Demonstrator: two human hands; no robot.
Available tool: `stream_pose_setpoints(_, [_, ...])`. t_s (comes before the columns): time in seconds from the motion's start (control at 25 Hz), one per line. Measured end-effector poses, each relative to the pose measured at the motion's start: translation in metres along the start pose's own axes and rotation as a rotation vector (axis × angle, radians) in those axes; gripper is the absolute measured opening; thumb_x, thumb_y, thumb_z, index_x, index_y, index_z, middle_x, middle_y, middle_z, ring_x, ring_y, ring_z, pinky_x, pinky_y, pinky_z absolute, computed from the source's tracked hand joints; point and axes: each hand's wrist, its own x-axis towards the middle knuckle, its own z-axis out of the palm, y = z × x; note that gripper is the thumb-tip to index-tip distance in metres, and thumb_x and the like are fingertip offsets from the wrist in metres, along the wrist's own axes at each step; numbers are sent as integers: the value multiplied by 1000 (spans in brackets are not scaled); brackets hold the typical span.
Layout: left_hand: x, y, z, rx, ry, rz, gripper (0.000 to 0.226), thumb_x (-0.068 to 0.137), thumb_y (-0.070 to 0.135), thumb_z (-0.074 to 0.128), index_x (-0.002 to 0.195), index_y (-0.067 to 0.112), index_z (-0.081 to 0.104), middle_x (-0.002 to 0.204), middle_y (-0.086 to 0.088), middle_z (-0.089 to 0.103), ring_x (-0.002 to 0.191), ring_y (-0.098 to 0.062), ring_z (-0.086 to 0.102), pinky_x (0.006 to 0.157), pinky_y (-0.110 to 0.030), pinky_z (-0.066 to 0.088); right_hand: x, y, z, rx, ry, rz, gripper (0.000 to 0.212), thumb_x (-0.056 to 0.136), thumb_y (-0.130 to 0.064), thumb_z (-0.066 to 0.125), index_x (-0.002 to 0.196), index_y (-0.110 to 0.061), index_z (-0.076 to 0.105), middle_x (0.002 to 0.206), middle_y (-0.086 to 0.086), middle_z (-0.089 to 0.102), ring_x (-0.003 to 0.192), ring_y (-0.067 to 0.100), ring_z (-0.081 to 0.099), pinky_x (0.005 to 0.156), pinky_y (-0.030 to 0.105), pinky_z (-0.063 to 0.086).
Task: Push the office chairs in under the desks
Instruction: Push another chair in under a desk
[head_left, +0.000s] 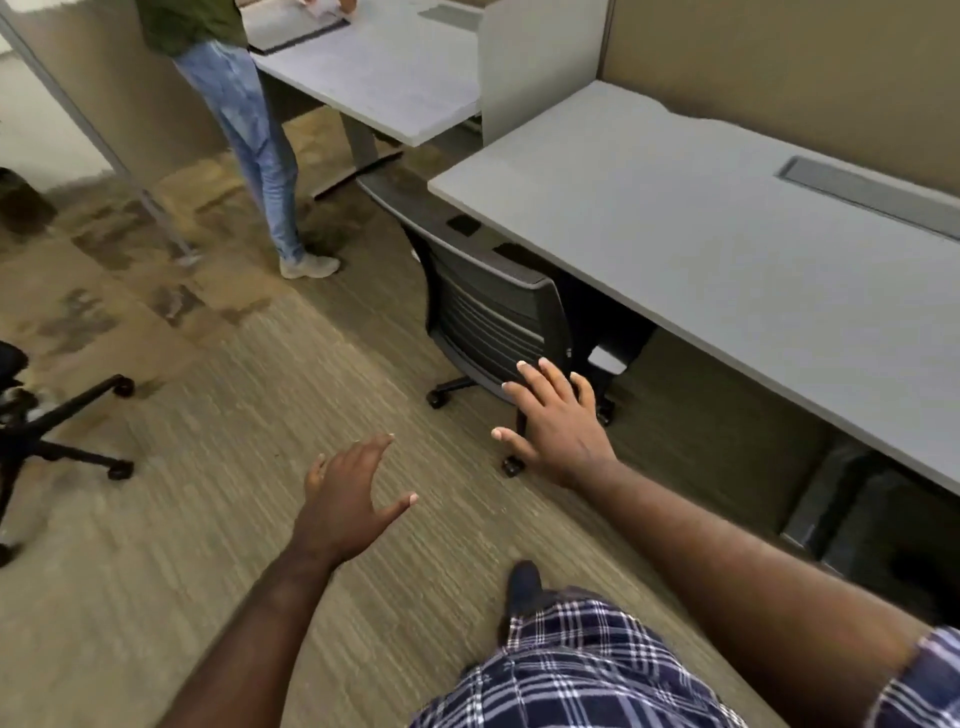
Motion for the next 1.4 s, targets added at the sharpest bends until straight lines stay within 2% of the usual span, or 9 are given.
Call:
stream_pose_setpoints(0.16, [87,-20,-12,81,32,118,89,73,75,45,148,26,37,151,3,43,138,-18,39,113,-55,19,62,-3,1,-72,186,41,66,94,-64,37,146,-25,40,164,8,17,151,27,2,119,58,8])
stream_pose_setpoints(0.32, [177,-31,-26,138,55,209,88,73,74,45,146,24,40,150,3,43,138,-17,38,110,-56,24,134,3,4,-57,262,105,65,94,-63,38,145,-23,41,162,9,20,151,28,8,118,60,11])
stream_pose_setpoints(0.6, [313,-45,-64,145,105,328,86,75,65,61,147,22,39,155,-1,35,142,-21,33,110,-57,24,227,14,-5,-66,85,312,75,93,-68,28,151,-20,31,159,8,29,147,29,21,117,55,16])
stream_pose_setpoints(0.72, [372,-52,-78,170,102,430,88,74,70,53,146,20,41,156,-4,33,143,-24,30,110,-58,25,248,16,-3,-112,19,432,80,90,-76,22,140,-17,42,134,8,55,120,30,52,96,48,41])
stream_pose_setpoints(0.8, [413,-58,-86,193,63,499,90,74,76,46,145,20,43,155,-3,36,144,-23,30,112,-57,23,255,14,-3,-132,26,532,84,84,-84,18,119,-18,54,109,6,64,98,28,59,84,45,46])
stream_pose_setpoints(0.92, [468,-68,-91,180,-52,600,91,72,84,40,138,23,49,145,2,49,140,-19,36,116,-54,15,257,9,-3,-157,50,622,87,77,-92,18,99,-17,58,93,5,63,87,25,58,79,42,47])
stream_pose_setpoints(1.04, [509,-76,-97,201,-96,732,91,65,90,42,126,25,59,127,1,62,123,-20,52,113,-50,24,258,8,-4,-188,33,635,88,74,-94,19,92,-17,57,89,4,61,81,23,57,72,38,44])
stream_pose_setpoints(1.2, [529,-82,-101,213,-46,835,88,60,94,43,109,25,67,102,2,69,98,-23,61,94,-44,41,257,4,-7,-225,-8,614,78,74,-93,23,82,-19,48,85,4,61,75,22,55,64,36,38])
stream_pose_setpoints(1.4, [526,-76,-94,205,25,900,86,61,96,41,99,22,68,93,3,67,92,-24,62,88,-42,40,248,-2,-12,-255,-27,615,76,76,-90,22,81,-18,49,81,3,60,67,20,51,60,33,34])
